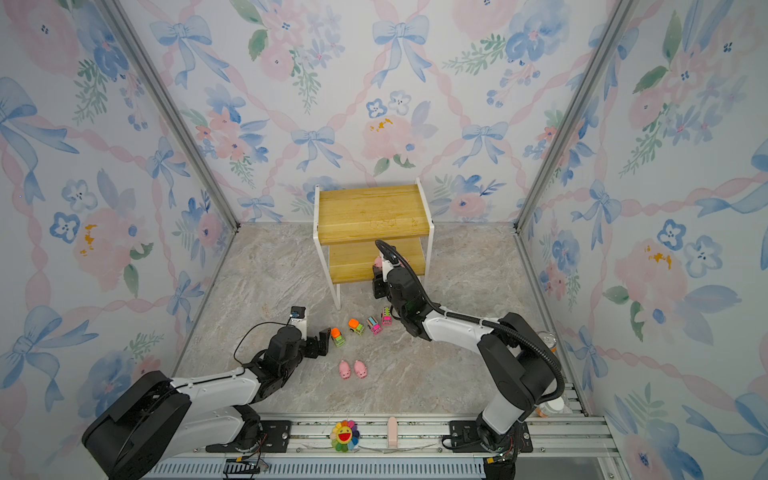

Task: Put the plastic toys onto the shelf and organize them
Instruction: 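Lower the pig onto the lower shelf beside the first pig and open the right gripper, then withdraw the right gripper from the shelf toward the remaining pigs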

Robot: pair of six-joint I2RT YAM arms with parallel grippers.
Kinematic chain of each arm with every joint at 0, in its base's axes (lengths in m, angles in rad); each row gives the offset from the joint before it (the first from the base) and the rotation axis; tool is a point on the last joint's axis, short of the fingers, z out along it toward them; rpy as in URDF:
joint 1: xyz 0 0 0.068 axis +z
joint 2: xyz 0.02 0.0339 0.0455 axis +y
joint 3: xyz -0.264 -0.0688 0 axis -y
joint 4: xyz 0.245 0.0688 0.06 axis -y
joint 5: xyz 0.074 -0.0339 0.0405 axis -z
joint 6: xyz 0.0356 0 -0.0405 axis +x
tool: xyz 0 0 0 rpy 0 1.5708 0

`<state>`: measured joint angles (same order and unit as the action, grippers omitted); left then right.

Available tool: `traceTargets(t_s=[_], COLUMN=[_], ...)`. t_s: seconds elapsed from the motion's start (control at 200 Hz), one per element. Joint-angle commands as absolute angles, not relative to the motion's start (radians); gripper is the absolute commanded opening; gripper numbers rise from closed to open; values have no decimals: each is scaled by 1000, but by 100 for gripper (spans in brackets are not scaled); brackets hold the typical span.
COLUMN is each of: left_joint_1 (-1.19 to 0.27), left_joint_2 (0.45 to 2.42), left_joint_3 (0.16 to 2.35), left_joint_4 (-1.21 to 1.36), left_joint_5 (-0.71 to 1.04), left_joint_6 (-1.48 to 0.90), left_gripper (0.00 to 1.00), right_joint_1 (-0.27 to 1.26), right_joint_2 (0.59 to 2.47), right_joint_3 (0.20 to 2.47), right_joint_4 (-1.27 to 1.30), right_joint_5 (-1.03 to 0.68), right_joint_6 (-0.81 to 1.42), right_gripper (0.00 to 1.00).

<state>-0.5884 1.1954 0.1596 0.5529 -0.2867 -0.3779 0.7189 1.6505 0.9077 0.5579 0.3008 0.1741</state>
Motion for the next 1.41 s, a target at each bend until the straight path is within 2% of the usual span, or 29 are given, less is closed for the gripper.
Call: traceTargets(t_s=[0.0, 0.895, 1.115, 1.215, 1.4], left_joint_1=[-580, -580, -580, -579, -578], left_joint_2=[1205, 1203, 1201, 1204, 1192], left_joint_3=[181, 183, 181, 182, 177], left_joint_4=[560, 560, 560, 560, 560], left_joint_5=[-277, -276, -271, -266, -255], left_joint_6=[-374, -374, -374, -373, -373], left_gripper=[97, 97, 98, 97, 98], right_joint_1=[717, 753, 814, 832, 932], right_joint_2=[1660, 1534, 1368, 1264, 1099], right_joint_3=[871, 786, 696, 638, 480], right_joint_4=[485, 400, 244, 141, 68], right_joint_5=[327, 347, 306, 227, 237], right_joint_6=[170, 129, 93, 122, 238], right_gripper=[40, 53, 56, 58, 59])
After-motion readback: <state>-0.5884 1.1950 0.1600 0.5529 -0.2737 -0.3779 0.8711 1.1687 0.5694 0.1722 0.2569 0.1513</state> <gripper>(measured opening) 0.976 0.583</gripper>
